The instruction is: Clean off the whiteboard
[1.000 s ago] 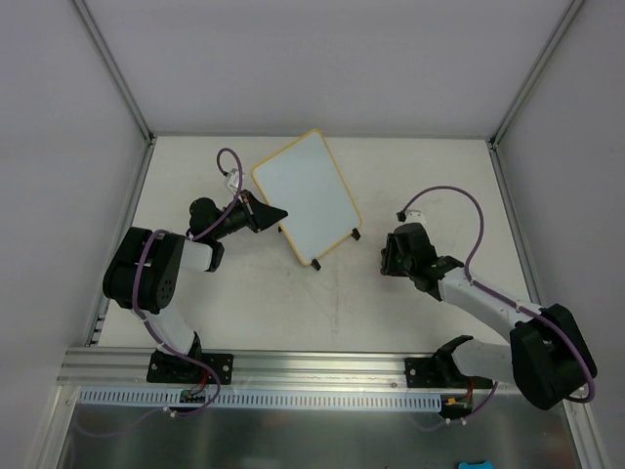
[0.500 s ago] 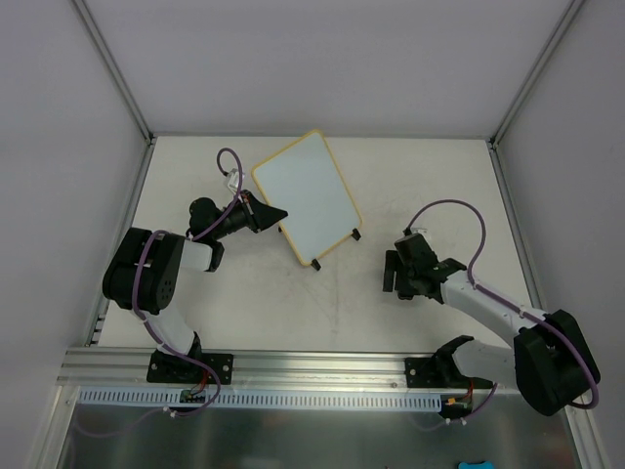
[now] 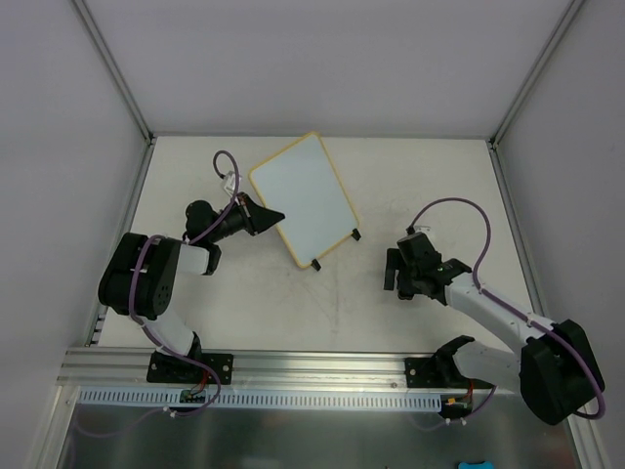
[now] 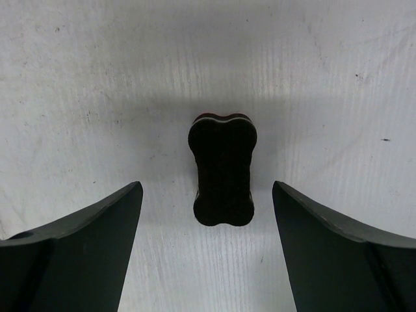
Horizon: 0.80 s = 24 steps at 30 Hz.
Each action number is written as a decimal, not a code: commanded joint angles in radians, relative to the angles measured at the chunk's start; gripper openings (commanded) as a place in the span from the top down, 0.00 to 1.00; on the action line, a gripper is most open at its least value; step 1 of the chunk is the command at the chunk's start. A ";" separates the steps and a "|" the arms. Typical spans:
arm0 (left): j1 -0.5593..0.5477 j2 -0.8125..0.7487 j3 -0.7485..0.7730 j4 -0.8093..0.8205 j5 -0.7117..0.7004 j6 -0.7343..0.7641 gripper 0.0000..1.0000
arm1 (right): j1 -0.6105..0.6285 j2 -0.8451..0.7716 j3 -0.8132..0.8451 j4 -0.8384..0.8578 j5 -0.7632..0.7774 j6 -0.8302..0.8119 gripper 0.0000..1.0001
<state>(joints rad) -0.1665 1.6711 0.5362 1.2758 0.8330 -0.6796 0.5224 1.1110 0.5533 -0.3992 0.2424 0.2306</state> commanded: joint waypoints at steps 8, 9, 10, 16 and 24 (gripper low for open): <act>0.004 -0.057 -0.013 0.206 0.032 0.035 0.85 | 0.004 -0.050 0.037 -0.013 0.035 -0.017 0.14; 0.004 -0.053 -0.015 0.209 0.034 0.035 0.83 | 0.004 -0.054 0.036 -0.015 0.035 -0.016 0.14; 0.004 -0.053 -0.018 0.212 0.032 0.034 0.82 | 0.004 -0.056 0.034 -0.013 0.034 -0.017 0.14; 0.005 -0.034 -0.025 0.235 0.034 0.025 0.80 | 0.004 -0.076 0.025 -0.013 0.038 -0.014 0.14; 0.005 -0.030 -0.053 0.263 0.032 0.032 0.79 | 0.002 -0.108 0.014 -0.013 0.043 -0.013 0.13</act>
<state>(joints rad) -0.1627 1.6550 0.4995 1.2667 0.8356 -0.6697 0.5224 1.0325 0.5556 -0.4023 0.2562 0.2237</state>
